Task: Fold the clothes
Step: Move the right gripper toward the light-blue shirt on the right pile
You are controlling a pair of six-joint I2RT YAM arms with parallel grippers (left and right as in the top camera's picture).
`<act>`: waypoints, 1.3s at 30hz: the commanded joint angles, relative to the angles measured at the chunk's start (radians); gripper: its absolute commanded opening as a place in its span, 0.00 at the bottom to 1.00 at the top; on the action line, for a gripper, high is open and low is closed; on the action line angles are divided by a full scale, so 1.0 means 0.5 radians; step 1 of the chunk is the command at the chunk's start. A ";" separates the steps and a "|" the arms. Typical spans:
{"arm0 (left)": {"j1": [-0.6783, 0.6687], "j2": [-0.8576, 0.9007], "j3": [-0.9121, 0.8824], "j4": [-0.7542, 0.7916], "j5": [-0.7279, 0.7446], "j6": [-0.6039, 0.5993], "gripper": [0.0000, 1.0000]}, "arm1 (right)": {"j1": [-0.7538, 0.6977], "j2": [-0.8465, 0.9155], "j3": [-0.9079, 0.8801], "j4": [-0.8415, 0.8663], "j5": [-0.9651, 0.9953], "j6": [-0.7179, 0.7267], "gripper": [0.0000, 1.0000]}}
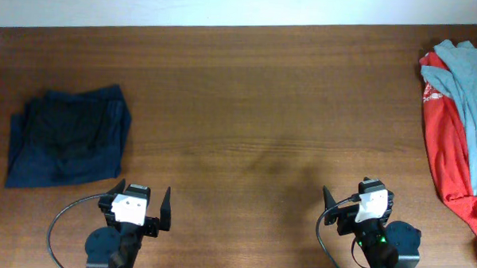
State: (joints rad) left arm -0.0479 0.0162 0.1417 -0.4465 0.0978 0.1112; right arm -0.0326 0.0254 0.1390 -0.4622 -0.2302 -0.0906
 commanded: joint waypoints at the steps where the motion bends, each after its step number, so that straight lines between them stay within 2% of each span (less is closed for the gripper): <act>1: 0.010 -0.021 -0.024 0.009 0.022 -0.018 0.99 | 0.014 -0.008 -0.014 0.004 -0.011 -0.013 0.99; 25: 0.010 -0.021 -0.024 0.024 0.030 -0.020 0.99 | 0.014 -0.008 -0.014 0.004 -0.011 -0.013 0.99; 28: 0.010 -0.021 -0.024 0.140 0.288 -0.025 0.99 | 0.014 -0.008 -0.014 0.007 -0.017 -0.011 0.99; 31: 0.010 -0.021 -0.024 0.208 0.420 -0.027 0.99 | 0.014 -0.008 -0.014 0.037 -0.414 0.063 0.99; 34: 0.010 -0.021 -0.024 0.303 0.604 -0.027 0.99 | 0.014 -0.008 -0.014 0.031 -0.629 0.064 0.99; 39: 0.010 -0.011 0.043 0.346 0.606 -0.172 0.99 | 0.014 -0.008 0.006 0.140 -0.639 0.311 0.99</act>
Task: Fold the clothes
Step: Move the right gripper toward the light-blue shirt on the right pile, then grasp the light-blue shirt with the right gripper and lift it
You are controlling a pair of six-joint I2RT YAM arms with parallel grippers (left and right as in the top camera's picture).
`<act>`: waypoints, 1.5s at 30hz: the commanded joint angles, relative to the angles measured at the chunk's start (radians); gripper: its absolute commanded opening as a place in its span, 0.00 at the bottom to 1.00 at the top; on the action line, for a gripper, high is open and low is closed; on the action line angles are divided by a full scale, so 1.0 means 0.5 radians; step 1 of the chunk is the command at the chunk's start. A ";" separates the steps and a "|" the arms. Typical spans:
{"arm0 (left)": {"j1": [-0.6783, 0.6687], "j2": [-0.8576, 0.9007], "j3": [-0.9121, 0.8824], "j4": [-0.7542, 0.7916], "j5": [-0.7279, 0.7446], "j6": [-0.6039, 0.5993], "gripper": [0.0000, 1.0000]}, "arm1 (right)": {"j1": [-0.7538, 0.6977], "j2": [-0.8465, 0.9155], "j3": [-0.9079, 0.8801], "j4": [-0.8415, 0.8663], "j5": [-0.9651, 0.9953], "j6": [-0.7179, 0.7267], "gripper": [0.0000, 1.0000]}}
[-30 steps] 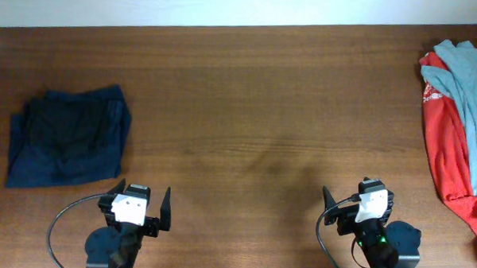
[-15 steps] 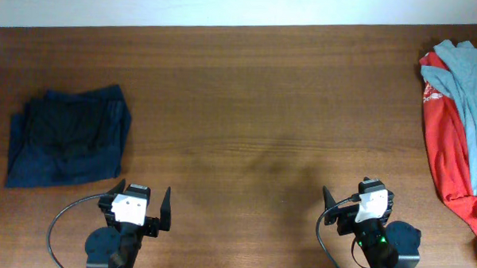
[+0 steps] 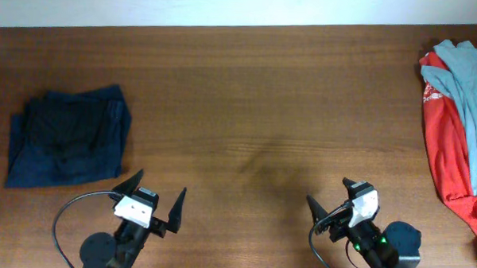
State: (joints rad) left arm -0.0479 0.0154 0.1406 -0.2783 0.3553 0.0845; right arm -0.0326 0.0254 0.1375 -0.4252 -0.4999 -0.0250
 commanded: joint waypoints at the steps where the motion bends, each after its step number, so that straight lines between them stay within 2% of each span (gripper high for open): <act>1: 0.010 0.017 0.111 0.000 0.081 -0.117 0.99 | 0.014 -0.008 0.053 0.123 -0.094 0.212 0.99; 6: 0.011 0.302 0.552 -0.047 -0.182 -0.116 0.99 | 0.014 0.037 0.410 0.179 0.211 0.216 0.99; 7: 0.010 0.501 0.770 -0.101 -0.301 -0.108 0.99 | 0.014 0.121 0.571 0.122 0.344 0.217 0.99; 10: 0.010 0.873 1.125 -0.278 -0.323 -0.108 0.99 | 0.014 0.353 0.839 -0.061 0.436 0.217 0.99; 13: 0.010 1.308 1.536 -0.610 -0.317 -0.108 0.99 | 0.012 0.667 1.102 -0.301 0.505 0.219 0.99; 15: 0.010 1.709 1.928 -0.974 -0.305 -0.108 0.99 | 0.013 1.009 1.354 -0.523 0.520 0.217 0.99; 17: 0.010 1.988 2.203 -1.252 -0.235 -0.109 0.99 | 0.013 1.242 1.487 -0.575 0.456 0.217 0.99; 20: 0.010 2.276 2.416 -1.479 -0.188 -0.110 0.99 | 0.013 1.522 1.541 -0.625 0.387 0.217 0.99; 22: 0.010 2.485 2.470 -1.539 -0.091 -0.109 0.99 | -0.002 1.739 1.555 -0.629 0.395 0.246 0.99; 24: 0.010 2.600 2.470 -1.558 -0.047 -0.109 0.99 | -0.063 1.863 1.595 -0.655 0.434 0.426 0.99; 27: 0.010 2.757 2.470 -1.612 -0.044 -0.109 0.99 | -0.289 2.052 1.724 -0.764 0.608 0.655 0.99; 30: 0.010 2.896 2.470 -1.656 -0.042 -0.109 0.99 | -0.657 2.249 1.901 -0.937 0.665 0.709 0.99; 33: 0.010 2.990 2.470 -1.665 -0.042 -0.109 0.99 | -1.337 2.517 2.091 -1.115 0.655 0.855 1.00; 36: 0.010 2.991 2.470 -1.637 -0.042 -0.109 1.00 | -1.659 2.638 2.113 -1.091 0.656 0.992 0.96; 41: 0.010 2.991 2.470 -1.637 -0.043 -0.109 0.99 | -1.954 2.842 2.113 -1.040 0.661 1.071 0.87; 45: 0.008 2.991 2.470 -1.638 -0.037 -0.110 0.99 | -2.111 2.971 2.114 -1.019 0.902 1.070 0.81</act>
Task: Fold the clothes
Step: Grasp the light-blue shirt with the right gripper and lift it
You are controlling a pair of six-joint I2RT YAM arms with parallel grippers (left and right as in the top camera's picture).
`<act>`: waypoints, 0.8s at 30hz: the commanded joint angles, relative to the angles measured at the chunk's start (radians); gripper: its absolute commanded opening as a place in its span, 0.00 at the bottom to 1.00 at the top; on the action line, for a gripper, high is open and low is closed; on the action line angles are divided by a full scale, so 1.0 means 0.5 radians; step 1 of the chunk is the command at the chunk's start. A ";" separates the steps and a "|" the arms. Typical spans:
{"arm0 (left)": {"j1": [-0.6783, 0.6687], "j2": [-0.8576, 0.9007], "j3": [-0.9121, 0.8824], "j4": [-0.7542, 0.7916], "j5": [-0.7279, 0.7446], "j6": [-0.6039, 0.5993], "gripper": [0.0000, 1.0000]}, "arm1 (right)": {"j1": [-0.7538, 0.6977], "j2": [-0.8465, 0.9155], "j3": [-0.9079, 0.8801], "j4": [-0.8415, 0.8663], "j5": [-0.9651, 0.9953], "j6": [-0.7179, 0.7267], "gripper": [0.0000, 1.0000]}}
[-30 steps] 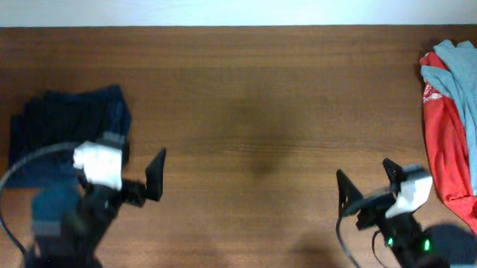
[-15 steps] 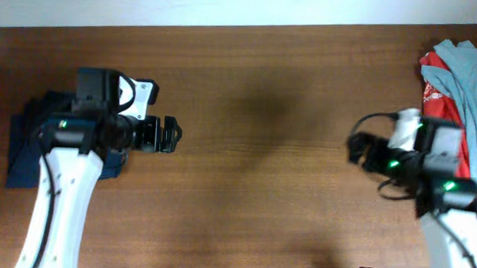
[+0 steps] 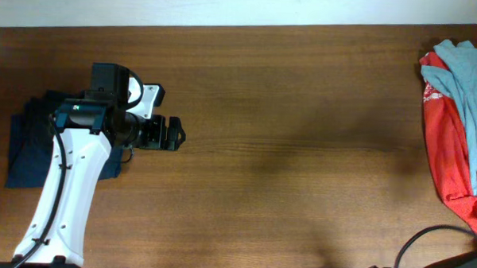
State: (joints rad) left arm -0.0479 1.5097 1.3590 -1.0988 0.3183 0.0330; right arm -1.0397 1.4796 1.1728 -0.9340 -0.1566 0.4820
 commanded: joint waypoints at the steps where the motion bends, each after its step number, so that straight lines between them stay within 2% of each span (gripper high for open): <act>1: 0.008 0.002 0.033 0.003 0.038 -0.007 0.99 | -0.124 0.066 0.044 -0.009 0.266 0.056 0.81; 13: 0.008 0.002 0.033 0.020 0.037 -0.006 0.99 | -0.689 0.067 0.045 -0.091 0.505 0.056 0.78; 16: 0.008 0.002 0.033 0.027 0.037 -0.006 0.99 | -0.737 0.101 0.044 -0.063 0.472 0.056 0.74; 22: 0.008 0.002 0.033 0.042 0.037 -0.006 0.99 | -0.734 0.273 0.043 0.013 0.431 0.056 0.74; 24: 0.008 0.002 0.033 0.042 0.037 -0.007 0.99 | -0.734 0.320 0.043 0.069 0.364 0.054 0.69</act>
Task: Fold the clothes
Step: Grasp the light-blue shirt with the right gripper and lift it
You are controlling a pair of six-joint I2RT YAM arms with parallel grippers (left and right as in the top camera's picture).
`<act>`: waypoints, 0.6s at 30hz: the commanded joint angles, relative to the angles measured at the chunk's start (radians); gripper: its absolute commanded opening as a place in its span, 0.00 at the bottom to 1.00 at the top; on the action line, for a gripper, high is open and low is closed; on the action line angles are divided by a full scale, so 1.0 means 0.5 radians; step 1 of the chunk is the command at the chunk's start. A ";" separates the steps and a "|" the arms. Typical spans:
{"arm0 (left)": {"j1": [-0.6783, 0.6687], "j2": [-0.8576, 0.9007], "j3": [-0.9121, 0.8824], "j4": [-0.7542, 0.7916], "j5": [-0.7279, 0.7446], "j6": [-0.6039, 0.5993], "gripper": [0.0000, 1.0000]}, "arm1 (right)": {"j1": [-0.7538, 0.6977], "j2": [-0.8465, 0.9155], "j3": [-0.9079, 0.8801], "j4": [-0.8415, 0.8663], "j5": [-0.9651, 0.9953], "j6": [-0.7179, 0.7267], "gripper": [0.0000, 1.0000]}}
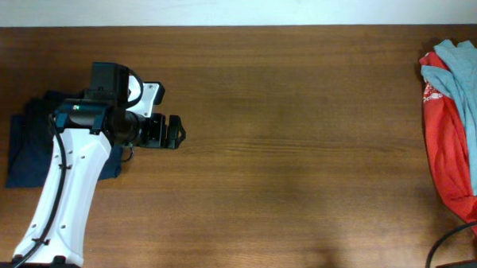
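Observation:
A pile of clothes lies at the table's right edge: a red garment (452,157) with a light blue one (471,70) draped over it. At the far left lies a folded navy garment (27,142), partly covered by my left arm. My left gripper (178,133) points right, just past the navy garment's right edge and above bare wood. It is seen edge-on, so its jaw gap does not show. My right gripper is out of view; only its cable (449,241) shows at the bottom right.
The brown wooden table (303,112) spans the view, with a white wall strip along its far edge. The left arm's white link (65,199) runs from the front edge up to the navy garment.
The left arm and all the clothes are unchanged. A dark piece at the right edge beside the red garment is gone, and the cable at the bottom right sits differently.
Both arms first sat low at the front edge with grippers open, then leaned slightly left. By 0.8 s ago the left arm stood stretched over the navy garment and the right arm was out of frame. The clothes have kept their places throughout.

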State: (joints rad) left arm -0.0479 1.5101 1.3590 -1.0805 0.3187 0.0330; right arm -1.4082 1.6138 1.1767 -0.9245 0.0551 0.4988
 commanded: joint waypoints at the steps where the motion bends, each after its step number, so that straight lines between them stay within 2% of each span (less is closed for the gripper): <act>1: 0.008 0.002 0.033 0.006 0.037 -0.006 0.99 | 0.003 0.055 0.035 0.080 -0.102 0.012 0.63; 3: 0.008 0.002 0.033 0.007 0.036 -0.006 0.99 | 0.003 0.054 0.035 0.112 -0.204 0.012 0.55; 7: 0.008 0.002 0.033 0.005 0.037 -0.007 0.99 | 0.003 0.047 0.037 0.172 -0.513 -0.062 0.08; 8: 0.008 0.002 0.033 0.005 0.037 -0.007 0.99 | 0.003 0.039 0.037 0.173 -0.533 -0.062 0.04; 11: 0.008 0.002 0.033 0.005 0.037 -0.007 0.99 | 0.006 0.006 0.037 0.175 -0.678 -0.060 0.04; 16: 0.008 0.002 0.033 0.006 0.037 -0.007 0.99 | 0.167 -0.145 0.041 0.312 -1.496 0.016 0.04; 18: 0.008 0.002 0.033 0.006 0.037 -0.006 0.99 | 0.364 -0.275 0.076 0.364 -1.786 0.071 0.04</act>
State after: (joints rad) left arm -0.0479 1.5101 1.3590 -1.0798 0.3187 0.0330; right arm -1.3468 1.5887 1.1770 -0.7643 -0.5014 0.4923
